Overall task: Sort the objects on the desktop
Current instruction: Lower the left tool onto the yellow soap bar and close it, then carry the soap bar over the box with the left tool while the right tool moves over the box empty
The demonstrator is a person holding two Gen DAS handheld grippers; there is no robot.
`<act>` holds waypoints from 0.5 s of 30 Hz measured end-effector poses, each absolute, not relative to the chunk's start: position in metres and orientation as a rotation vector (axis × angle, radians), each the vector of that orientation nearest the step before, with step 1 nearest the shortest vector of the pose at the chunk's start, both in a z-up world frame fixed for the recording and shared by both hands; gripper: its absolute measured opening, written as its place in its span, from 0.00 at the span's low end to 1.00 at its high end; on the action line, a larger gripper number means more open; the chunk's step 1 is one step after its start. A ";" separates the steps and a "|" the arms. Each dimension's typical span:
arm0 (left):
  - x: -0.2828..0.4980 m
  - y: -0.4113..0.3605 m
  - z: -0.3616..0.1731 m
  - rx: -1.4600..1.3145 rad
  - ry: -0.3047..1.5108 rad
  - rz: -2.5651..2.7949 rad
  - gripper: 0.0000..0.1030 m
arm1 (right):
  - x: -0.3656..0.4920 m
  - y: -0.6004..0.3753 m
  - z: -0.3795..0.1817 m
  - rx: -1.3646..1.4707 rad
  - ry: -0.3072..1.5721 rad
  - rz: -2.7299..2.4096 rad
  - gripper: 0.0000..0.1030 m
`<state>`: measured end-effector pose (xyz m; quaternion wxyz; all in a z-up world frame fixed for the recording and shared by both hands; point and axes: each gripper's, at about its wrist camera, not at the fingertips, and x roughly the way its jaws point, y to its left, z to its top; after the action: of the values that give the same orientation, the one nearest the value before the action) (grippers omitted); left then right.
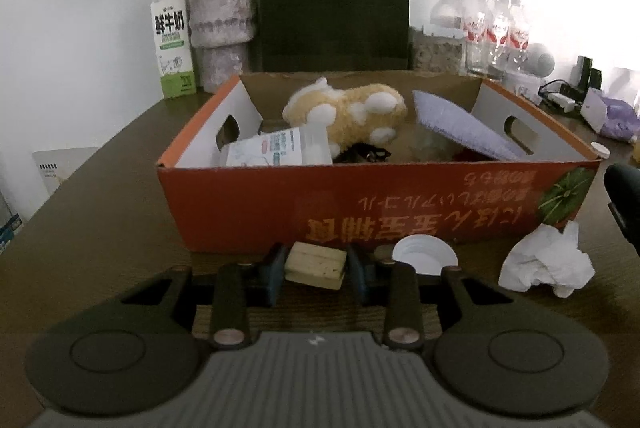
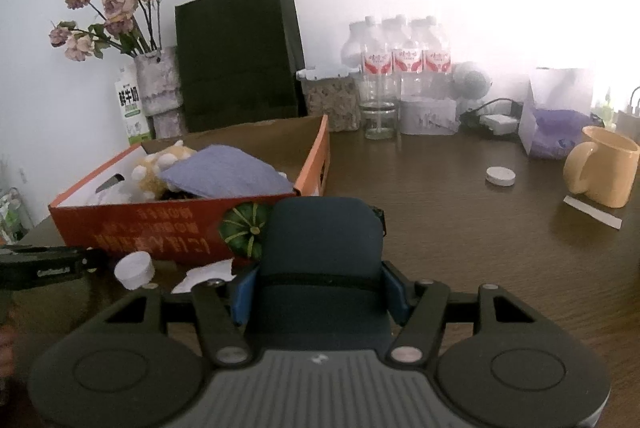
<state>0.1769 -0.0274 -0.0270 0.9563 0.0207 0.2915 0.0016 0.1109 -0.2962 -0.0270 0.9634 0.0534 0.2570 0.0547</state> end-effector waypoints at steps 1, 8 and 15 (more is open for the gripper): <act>0.174 -0.027 -0.025 0.042 0.583 0.003 0.33 | 0.110 -0.296 -0.025 0.109 0.515 0.110 0.60; 0.156 -0.020 -0.001 0.029 0.517 -0.004 0.33 | 0.101 -0.292 0.000 0.088 0.457 0.112 0.60; 0.152 -0.017 0.033 0.017 0.425 -0.025 0.33 | 0.109 -0.280 0.035 0.062 0.382 0.137 0.60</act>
<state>0.1520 -0.0167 0.0325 0.9773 0.0085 0.2111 -0.0122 0.1087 -0.2803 0.0346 0.9790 0.0307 0.1899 0.0682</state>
